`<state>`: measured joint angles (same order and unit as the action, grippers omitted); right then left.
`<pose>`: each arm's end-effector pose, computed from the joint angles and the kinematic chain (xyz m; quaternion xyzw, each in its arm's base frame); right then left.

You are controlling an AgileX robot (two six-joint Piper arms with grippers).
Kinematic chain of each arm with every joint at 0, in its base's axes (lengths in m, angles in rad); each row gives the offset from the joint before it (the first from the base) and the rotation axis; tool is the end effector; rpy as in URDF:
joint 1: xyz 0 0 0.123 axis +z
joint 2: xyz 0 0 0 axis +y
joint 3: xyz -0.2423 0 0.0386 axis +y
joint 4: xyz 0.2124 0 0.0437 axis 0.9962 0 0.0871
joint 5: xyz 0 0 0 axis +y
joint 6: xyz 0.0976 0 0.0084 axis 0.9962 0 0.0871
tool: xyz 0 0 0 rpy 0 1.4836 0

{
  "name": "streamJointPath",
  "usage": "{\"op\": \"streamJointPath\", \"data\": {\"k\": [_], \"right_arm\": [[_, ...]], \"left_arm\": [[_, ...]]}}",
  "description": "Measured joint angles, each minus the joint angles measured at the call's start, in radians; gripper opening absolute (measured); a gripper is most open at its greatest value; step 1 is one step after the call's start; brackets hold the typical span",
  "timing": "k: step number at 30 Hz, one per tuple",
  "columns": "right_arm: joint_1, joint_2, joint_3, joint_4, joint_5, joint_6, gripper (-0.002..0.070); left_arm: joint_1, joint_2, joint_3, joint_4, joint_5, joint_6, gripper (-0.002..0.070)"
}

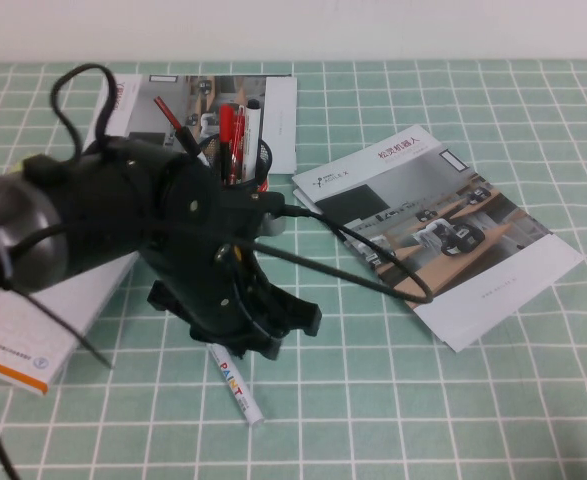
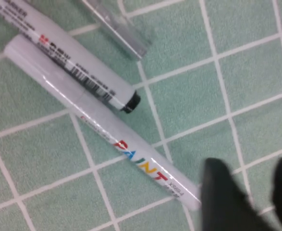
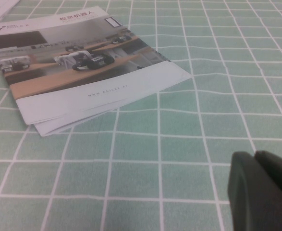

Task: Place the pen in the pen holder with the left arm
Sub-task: Pick up the pen on the table

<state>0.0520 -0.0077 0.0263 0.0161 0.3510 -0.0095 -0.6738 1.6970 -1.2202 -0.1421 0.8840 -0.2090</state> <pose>0.0645 0.0039 0.1721 -0.0202 0.7993 0.0195 0.6003 0.2327 -0.1996 0.2069 0.1918 0.9683 -0.1182 0.1075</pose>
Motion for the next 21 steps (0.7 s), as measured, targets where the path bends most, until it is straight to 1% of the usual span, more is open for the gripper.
{"op": "streamJointPath", "data": {"k": [3, 4, 6, 9, 11, 17, 21], "right_arm": [[0.000, 0.000, 0.000, 0.000, 0.000, 0.000, -0.0020], [0.000, 0.000, 0.000, 0.000, 0.000, 0.000, -0.0020], [0.000, 0.000, 0.000, 0.000, 0.000, 0.000, -0.0020], [0.000, 0.000, 0.000, 0.000, 0.000, 0.000, -0.0020], [0.000, 0.000, 0.000, 0.000, 0.000, 0.000, -0.0020], [0.000, 0.000, 0.000, 0.000, 0.000, 0.000, -0.0020], [0.000, 0.000, 0.000, 0.000, 0.000, 0.000, -0.0020]], "left_arm": [[0.000, 0.023, -0.015, 0.000, 0.026, -0.012, 0.0379], [0.000, 0.029, -0.017, 0.000, 0.035, -0.032, 0.0420], [0.000, 0.038, -0.017, 0.007, 0.044, -0.101, 0.0458], [0.002, 0.057, -0.019, 0.015, 0.044, -0.231, 0.0477], [0.002, 0.071, -0.019, 0.026, 0.044, -0.273, 0.0481], [0.008, 0.127, -0.026, 0.035, 0.064, -0.306, 0.0485], [0.021, 0.150, -0.026, 0.067, 0.077, -0.311, 0.0485]]}}
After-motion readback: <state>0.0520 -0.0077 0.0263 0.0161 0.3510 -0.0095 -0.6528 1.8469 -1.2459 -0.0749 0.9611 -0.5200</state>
